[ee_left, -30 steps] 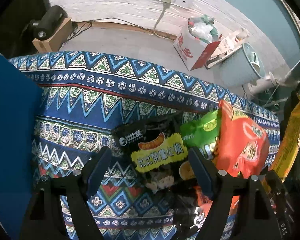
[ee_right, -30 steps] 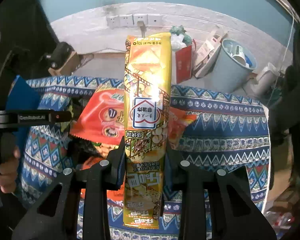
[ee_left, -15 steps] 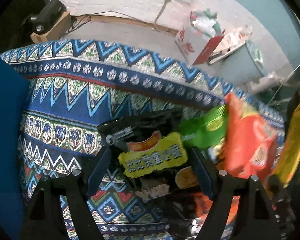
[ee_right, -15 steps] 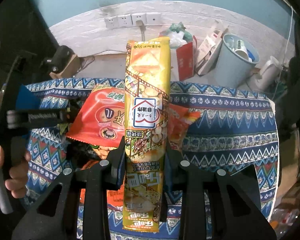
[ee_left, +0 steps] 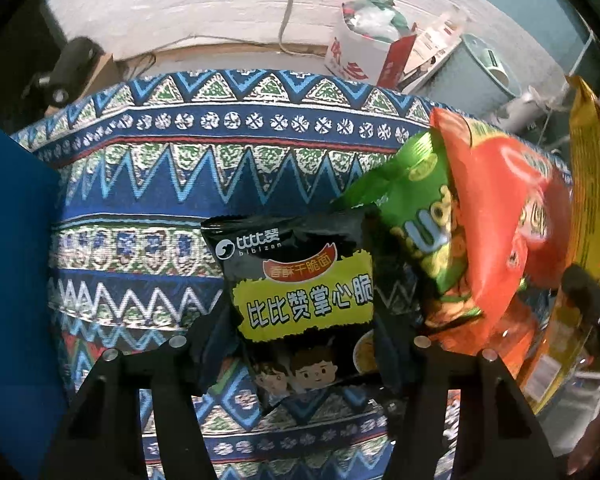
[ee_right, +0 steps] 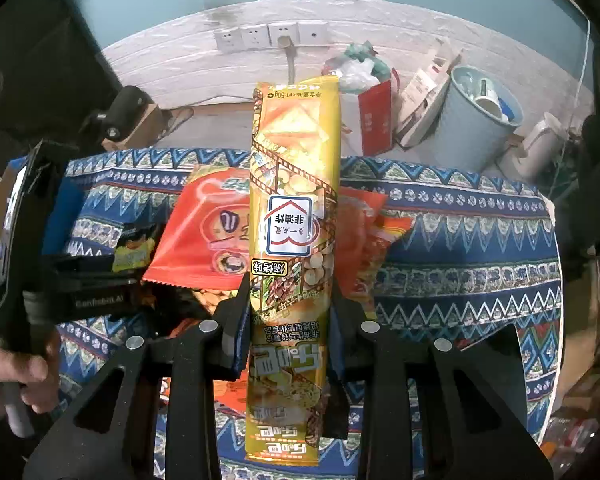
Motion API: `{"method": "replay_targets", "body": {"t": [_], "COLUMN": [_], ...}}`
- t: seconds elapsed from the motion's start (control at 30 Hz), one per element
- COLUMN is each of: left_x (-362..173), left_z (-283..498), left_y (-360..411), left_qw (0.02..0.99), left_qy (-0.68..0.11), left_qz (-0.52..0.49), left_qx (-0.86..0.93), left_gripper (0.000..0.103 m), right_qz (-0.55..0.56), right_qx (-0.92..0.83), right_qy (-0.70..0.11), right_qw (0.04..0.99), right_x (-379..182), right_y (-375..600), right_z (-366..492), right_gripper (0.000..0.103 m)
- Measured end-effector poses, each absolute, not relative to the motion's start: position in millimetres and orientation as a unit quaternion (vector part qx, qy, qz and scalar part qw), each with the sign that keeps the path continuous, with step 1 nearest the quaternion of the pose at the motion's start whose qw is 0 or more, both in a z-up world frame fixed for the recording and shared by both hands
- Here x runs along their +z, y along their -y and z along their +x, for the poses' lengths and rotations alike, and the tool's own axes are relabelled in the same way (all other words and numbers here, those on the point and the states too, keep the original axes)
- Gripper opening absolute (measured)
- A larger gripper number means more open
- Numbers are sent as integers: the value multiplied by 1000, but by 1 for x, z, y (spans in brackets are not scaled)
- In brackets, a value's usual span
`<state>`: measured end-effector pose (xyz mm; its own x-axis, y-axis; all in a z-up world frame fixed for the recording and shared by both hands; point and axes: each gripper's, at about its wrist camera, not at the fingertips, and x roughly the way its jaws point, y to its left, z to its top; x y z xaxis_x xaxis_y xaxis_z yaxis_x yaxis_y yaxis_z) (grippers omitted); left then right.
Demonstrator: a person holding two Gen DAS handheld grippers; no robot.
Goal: Organize snacks
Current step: 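Carry both snacks over the cardboard box and open both tools to drop them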
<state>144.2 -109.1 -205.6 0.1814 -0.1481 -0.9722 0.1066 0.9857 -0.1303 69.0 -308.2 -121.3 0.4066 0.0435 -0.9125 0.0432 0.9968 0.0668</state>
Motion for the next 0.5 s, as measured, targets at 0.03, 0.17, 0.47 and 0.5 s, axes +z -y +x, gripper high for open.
{"method": "replay_targets", "body": {"t": [0.03,0.17,0.47,0.5], "left_x": [-204,-195,-152,-148], "left_z": [142,134,119,118], "left_y": [106,95,74,73], "left_qw": [770,774,806,811], "left_qy": [-633,-628,-585,-579], "left_qz": [-10,0,39,46], "left_qx": [-82,-79,-76,-76], "left_gripper": [64,64,64,64], "right_qz": [39,37,35,34], "right_qx": [1,4,15,16], "right_qy": [-544,-542,-531,-530], "right_qw": [838,840,846,847], "right_x": [-121,-118,-105,-103], "right_y": [307,300,282,280], "right_z": [68,66,66,66], "right_gripper": [29,29,29,29]}}
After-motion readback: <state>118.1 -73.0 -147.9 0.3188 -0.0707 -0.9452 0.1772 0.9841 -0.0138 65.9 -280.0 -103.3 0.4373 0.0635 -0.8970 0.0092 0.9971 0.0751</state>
